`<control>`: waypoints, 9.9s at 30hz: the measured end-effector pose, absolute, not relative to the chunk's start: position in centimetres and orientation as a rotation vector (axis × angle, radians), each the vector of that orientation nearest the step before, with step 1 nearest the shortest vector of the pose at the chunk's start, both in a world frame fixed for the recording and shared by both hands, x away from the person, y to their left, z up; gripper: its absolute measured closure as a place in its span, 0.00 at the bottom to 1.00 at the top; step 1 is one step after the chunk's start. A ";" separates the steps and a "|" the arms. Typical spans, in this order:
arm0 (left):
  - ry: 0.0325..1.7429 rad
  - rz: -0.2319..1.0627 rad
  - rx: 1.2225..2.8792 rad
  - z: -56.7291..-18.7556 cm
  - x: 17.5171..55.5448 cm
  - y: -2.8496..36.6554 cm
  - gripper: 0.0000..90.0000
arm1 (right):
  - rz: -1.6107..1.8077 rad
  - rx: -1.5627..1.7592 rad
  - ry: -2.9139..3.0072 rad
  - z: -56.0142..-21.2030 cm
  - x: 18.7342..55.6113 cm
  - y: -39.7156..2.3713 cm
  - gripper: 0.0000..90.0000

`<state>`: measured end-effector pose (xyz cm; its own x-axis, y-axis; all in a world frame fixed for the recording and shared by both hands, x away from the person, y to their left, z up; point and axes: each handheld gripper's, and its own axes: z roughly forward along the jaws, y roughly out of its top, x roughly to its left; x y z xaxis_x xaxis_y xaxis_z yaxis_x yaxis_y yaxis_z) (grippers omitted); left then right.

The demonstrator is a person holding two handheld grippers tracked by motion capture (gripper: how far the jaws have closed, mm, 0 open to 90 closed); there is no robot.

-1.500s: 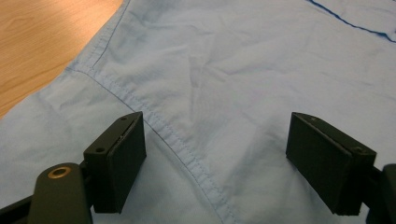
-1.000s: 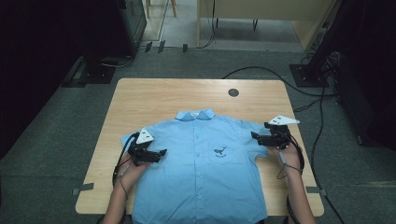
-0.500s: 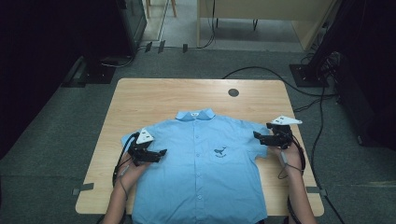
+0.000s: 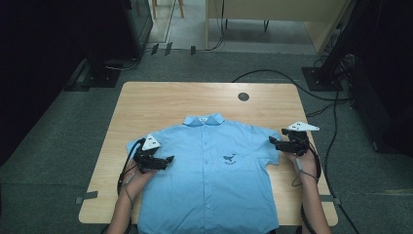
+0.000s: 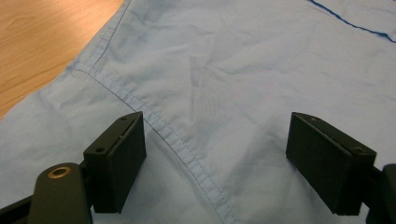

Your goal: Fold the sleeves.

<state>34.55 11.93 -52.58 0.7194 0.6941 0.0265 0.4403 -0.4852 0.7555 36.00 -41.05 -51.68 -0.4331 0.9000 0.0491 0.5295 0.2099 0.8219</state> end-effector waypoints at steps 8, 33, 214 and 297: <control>0.856 0.425 2.158 -52.6 34.6 11.9 0.22 | 1.075 1.346 2.034 -52.1 36.4 -41.0 0.42; 0.860 0.428 2.158 -52.6 34.5 11.9 0.22 | 1.017 1.390 2.038 -53.0 37.2 -40.2 0.76; 0.860 0.427 2.159 -52.6 34.5 11.9 0.22 | 1.213 0.998 2.390 -50.9 37.1 -26.2 0.89; 0.861 0.427 2.159 -52.6 34.5 11.9 0.22 | 1.214 0.930 2.393 -50.2 36.4 -31.3 0.31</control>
<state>34.52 11.94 -52.57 0.7170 0.6965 0.0270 0.4426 -0.4849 0.7543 36.43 -31.33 -50.16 -0.7450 0.6667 0.0232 0.4126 0.4332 0.8013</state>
